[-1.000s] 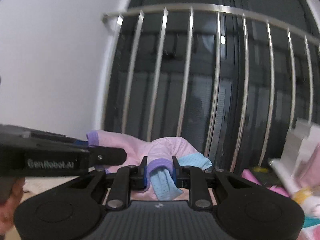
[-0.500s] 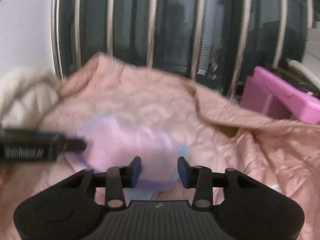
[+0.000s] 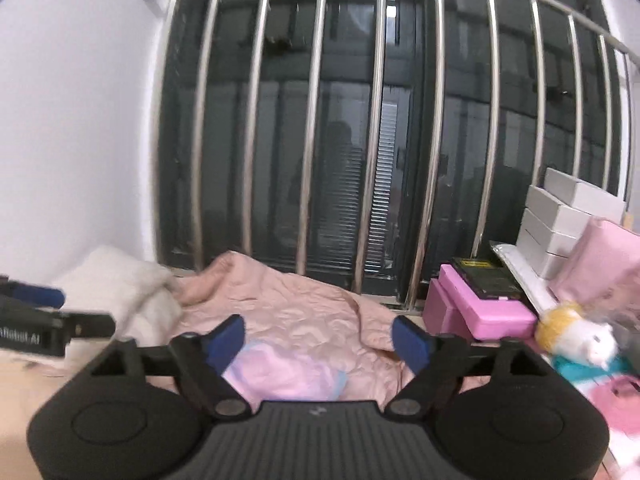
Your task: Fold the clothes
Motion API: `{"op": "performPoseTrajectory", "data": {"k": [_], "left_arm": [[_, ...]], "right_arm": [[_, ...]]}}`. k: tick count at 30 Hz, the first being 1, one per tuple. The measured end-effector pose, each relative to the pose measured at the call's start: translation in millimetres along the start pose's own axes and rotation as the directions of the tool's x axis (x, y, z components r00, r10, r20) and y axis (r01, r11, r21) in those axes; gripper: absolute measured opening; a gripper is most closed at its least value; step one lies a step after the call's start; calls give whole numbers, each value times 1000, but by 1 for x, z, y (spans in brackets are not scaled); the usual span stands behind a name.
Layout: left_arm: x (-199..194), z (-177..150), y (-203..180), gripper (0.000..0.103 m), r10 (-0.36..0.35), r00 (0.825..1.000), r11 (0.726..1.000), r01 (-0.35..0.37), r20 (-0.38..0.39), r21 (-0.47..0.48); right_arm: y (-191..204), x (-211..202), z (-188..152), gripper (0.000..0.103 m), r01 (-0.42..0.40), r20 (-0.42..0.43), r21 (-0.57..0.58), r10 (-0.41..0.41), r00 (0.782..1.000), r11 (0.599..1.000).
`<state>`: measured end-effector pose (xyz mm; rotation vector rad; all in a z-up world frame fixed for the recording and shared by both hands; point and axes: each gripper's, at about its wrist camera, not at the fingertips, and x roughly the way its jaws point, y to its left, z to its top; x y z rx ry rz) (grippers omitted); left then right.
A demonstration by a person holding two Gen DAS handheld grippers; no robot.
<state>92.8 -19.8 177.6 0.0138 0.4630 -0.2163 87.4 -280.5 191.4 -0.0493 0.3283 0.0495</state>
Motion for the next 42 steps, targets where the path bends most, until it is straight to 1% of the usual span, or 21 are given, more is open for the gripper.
{"op": "performPoseTrajectory", "data": {"k": [1, 3, 5, 8, 9, 11, 13, 15, 16, 18, 19, 22, 25, 27, 32, 36, 40, 42], "left_arm": [[-12, -18, -1, 103, 15, 1000, 1000, -15, -8, 1], [-35, -57, -1, 103, 44, 998, 999, -44, -36, -1], [-45, -102, 1, 103, 44, 995, 998, -48, -91, -51], [-47, -161, 3, 102, 13, 978, 995, -34, -208, -96], [-47, -176, 2, 102, 15, 973, 994, -39, -229, -102], [-49, -194, 1, 102, 50, 970, 993, -75, -239, -94], [-48, -199, -1, 102, 80, 971, 991, -102, -227, -84], [-40, -200, -1, 102, 83, 966, 992, -104, -246, -77], [-37, -200, -1, 103, 86, 962, 991, -109, -257, -77], [-32, -204, -1, 102, 87, 959, 991, -111, -268, -74], [-29, -205, -2, 103, 100, 961, 991, -119, -259, -60], [-23, -207, -6, 103, 137, 959, 989, -146, -247, -20], [-18, -208, -7, 103, 143, 965, 988, -151, -220, -22], [-16, -209, -7, 102, 142, 970, 989, -148, -197, -15], [-8, -204, -6, 102, 125, 970, 991, -132, -209, -19], [-1, -200, -7, 103, 114, 970, 993, -120, -215, -13], [0, -200, -7, 102, 124, 968, 991, -132, -218, -21], [0, -200, -7, 102, 128, 968, 990, -136, -217, -22]], "right_arm": [[6, -16, -7, 92, -7, -15, 12, 7, 1000, 1000], [17, -42, -29, 94, -24, -60, 33, 26, 998, 999], [30, -63, -63, 96, -42, -110, 60, 48, 993, 997], [45, -78, -121, 99, -43, -195, 95, 61, 979, 995], [51, -80, -139, 99, -36, -228, 100, 58, 972, 994], [62, -84, -173, 99, -26, -283, 109, 56, 957, 994], [71, -84, -190, 101, -37, -289, 116, 69, 955, 993], [76, -80, -198, 102, -25, -279, 127, 60, 958, 992], [79, -78, -202, 103, -14, -271, 131, 50, 961, 991], [83, -71, -205, 103, 34, -264, 117, -1, 965, 993], [85, -65, -207, 103, 52, -273, 104, -22, 962, 993], [89, -50, -210, 103, 75, -301, 82, -47, 953, 994], [90, -39, -213, 103, 72, -318, 101, -36, 947, 992], [92, -36, -214, 103, 88, -314, 91, -56, 948, 992], [92, -30, -213, 103, 90, -325, 90, -57, 944, 992], [94, -29, -212, 103, 68, -326, 80, -38, 944, 994], [94, -25, -209, 103, 38, -335, 75, -11, 942, 996], [93, -20, -206, 103, 55, -336, 91, -22, 941, 994]]}}
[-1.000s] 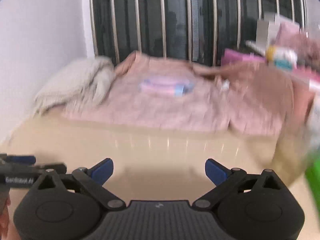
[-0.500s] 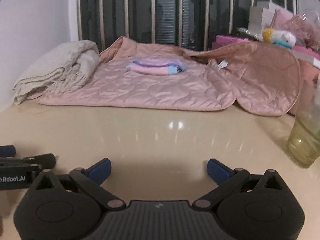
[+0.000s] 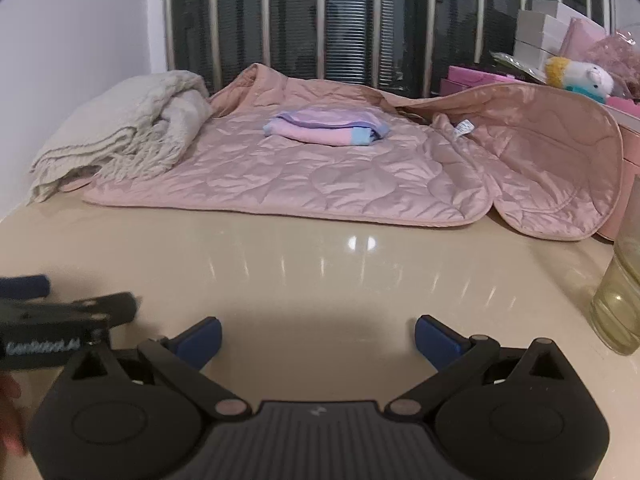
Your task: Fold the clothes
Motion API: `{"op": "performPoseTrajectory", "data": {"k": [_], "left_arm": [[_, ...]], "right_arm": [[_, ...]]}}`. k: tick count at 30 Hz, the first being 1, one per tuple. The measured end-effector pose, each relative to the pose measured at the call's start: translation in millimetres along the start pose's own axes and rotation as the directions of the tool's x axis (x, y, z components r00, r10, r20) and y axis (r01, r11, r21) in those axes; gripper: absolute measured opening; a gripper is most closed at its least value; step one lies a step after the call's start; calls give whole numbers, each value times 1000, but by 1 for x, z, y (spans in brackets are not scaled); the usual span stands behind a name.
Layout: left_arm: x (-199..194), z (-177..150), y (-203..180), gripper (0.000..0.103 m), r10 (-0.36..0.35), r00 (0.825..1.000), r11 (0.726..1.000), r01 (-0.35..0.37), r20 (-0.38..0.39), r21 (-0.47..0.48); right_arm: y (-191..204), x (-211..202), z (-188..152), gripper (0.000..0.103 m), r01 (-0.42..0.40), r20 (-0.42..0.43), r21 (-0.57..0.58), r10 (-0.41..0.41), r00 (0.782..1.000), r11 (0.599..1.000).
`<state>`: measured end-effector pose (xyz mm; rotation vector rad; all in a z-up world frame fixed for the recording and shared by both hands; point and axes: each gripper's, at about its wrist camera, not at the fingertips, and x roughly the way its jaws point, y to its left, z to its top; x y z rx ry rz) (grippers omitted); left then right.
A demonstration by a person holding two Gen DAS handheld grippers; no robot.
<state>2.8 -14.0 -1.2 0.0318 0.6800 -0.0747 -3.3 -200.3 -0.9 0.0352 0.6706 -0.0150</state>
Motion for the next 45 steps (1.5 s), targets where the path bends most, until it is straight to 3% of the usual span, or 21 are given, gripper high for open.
{"op": "performPoseTrajectory", "data": {"k": [45], "left_arm": [[0, 0, 3, 102, 7, 1000, 1000, -7, 0, -3]], "right_arm": [[2, 2, 2, 103, 1, -2, -20, -1, 1000, 1000]]}}
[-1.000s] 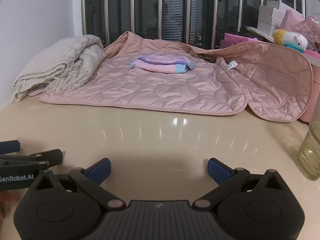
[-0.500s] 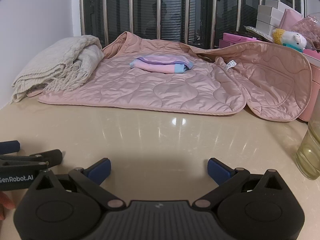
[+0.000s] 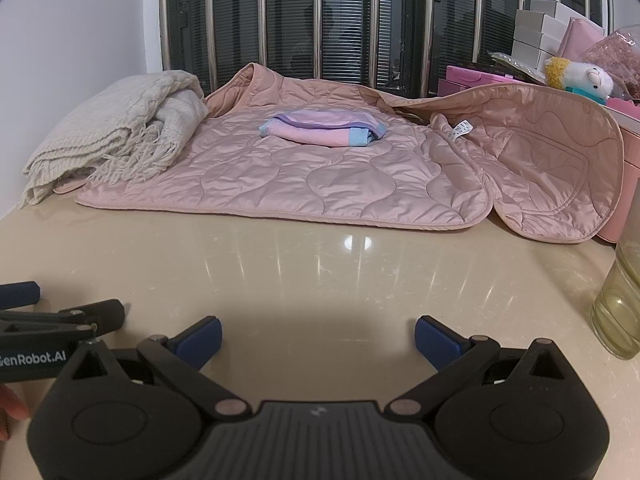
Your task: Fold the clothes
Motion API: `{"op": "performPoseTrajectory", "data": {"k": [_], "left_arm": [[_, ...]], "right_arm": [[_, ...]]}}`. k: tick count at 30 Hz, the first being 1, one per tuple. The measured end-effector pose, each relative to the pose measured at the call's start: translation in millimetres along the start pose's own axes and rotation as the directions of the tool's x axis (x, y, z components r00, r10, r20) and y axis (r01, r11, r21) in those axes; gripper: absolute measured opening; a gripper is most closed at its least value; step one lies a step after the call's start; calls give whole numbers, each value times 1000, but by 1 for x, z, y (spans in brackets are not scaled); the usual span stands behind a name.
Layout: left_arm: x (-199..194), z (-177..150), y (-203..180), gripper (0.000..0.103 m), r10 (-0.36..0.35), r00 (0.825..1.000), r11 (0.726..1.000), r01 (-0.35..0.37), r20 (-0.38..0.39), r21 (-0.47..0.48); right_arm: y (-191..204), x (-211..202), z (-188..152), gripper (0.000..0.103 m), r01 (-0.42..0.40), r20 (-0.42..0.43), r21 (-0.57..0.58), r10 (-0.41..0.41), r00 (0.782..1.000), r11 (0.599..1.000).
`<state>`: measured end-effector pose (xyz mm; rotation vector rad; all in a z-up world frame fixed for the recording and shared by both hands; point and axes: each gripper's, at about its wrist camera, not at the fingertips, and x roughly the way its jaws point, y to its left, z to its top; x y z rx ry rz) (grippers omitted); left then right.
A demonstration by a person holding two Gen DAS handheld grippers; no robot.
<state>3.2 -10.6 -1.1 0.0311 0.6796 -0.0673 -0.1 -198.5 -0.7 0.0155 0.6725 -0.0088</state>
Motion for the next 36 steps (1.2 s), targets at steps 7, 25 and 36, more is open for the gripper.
{"op": "performPoseTrajectory", "data": {"k": [7, 25, 36], "left_arm": [[0, 0, 0, 102, 0, 1000, 1000, 0, 0, 0], [0, 0, -2, 102, 3, 1000, 1000, -3, 0, -3], [-1, 0, -3, 102, 7, 1000, 1000, -7, 0, -5]], "right_arm": [[-1, 0, 0, 103, -1, 0, -2, 1, 1000, 1000], [0, 0, 0, 103, 2, 1, -3, -2, 1000, 1000], [0, 0, 0, 103, 2, 2, -5, -2, 1000, 1000]]}}
